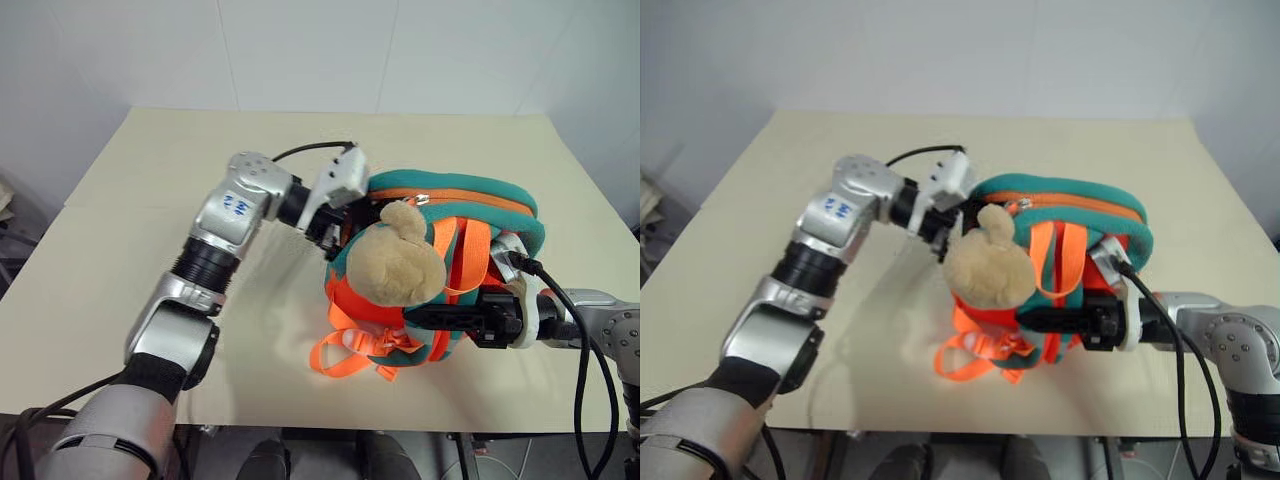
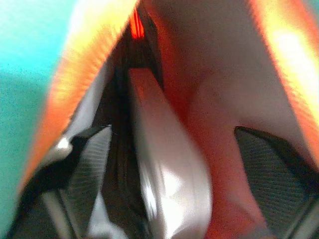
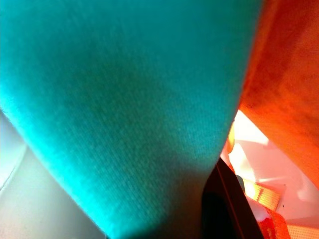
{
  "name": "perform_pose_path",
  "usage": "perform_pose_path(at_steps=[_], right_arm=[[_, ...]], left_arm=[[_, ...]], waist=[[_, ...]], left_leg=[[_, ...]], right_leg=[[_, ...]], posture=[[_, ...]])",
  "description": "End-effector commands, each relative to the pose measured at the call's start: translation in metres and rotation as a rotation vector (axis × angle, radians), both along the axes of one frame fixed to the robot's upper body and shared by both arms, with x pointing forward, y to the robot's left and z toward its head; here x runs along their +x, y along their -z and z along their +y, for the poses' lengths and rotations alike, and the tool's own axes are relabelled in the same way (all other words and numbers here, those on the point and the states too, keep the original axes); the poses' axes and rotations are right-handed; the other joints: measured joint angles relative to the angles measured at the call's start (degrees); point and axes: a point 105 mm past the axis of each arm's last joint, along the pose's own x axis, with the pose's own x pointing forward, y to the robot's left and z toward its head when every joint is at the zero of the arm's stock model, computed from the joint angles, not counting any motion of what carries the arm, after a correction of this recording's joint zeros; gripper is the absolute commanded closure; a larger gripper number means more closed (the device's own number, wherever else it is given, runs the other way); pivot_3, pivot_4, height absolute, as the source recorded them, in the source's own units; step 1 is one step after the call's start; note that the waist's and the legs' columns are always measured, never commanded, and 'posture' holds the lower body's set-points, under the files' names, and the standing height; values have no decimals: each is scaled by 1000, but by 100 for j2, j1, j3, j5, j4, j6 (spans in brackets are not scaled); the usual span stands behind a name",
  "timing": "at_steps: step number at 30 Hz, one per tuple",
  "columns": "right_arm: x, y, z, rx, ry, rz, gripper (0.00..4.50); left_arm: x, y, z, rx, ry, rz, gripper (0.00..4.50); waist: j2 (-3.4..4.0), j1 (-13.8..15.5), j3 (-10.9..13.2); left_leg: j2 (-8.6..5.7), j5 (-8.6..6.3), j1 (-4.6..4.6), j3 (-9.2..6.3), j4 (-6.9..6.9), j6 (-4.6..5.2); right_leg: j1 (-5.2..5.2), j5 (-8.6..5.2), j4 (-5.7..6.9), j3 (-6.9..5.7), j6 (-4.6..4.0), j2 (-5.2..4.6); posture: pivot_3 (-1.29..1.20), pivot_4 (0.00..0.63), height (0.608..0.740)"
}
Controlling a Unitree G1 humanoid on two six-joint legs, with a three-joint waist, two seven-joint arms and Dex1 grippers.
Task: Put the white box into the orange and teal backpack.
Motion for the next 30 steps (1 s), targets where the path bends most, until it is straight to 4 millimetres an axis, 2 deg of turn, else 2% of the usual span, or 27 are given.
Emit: perform_pose_path(at_steps=[1,4,6,10,15,20,27,30], right_arm=[[0,-4,0,1,-11,-23,3954],[2,-4,0,-1,-12,-23,3954],[3,-3,1,-1,-14,-22,3954],[4,-3,2,-3,-29,-18,3954],[7,-2,4,-5,-39,-20,3954],[8,-2,4,-5,-47,-21,3954],[8,-3,4,-1,-49,-22,3954],[8,-3,5,3,-48,-23,3954]], left_arm=[[0,-17,33,-26,-27,-62,273],[-3,-22,59,-22,-45,-62,273],[-17,-27,70,-44,6,-32,273],[-41,-35,73,-86,69,3,273],[-58,-43,57,-147,119,-29,273],[-74,-43,34,-181,189,-51,273],[-74,-36,10,-188,196,-68,273],[-75,-27,1,-145,208,-92,273]], waist=[[0,-5,0],[0,8,0],[0,7,0],[0,25,0],[0,13,0],[0,0,0],[0,8,0],[0,7,0]], left_leg=[[0,0,1,0,0,0],[0,0,2,-1,0,0],[-1,0,1,-1,0,0],[-1,0,-5,-4,0,0],[-1,0,-5,-5,4,0],[-1,0,-2,-5,22,0],[-2,-1,0,-5,51,2],[-3,-1,2,-5,52,2]], right_leg=[[0,0,-1,0,0,0],[1,0,0,-1,0,-1],[2,0,3,-1,0,-3],[0,0,1,-3,0,-6],[2,0,5,-4,0,-5],[2,-1,7,-1,0,-2],[13,0,7,0,1,-2],[16,0,7,0,1,-3]], posture=[[0,150,740],[0,150,740],[0,150,740],[0,150,740],[0,150,740],[0,150,740],[0,150,740],[0,150,740]])
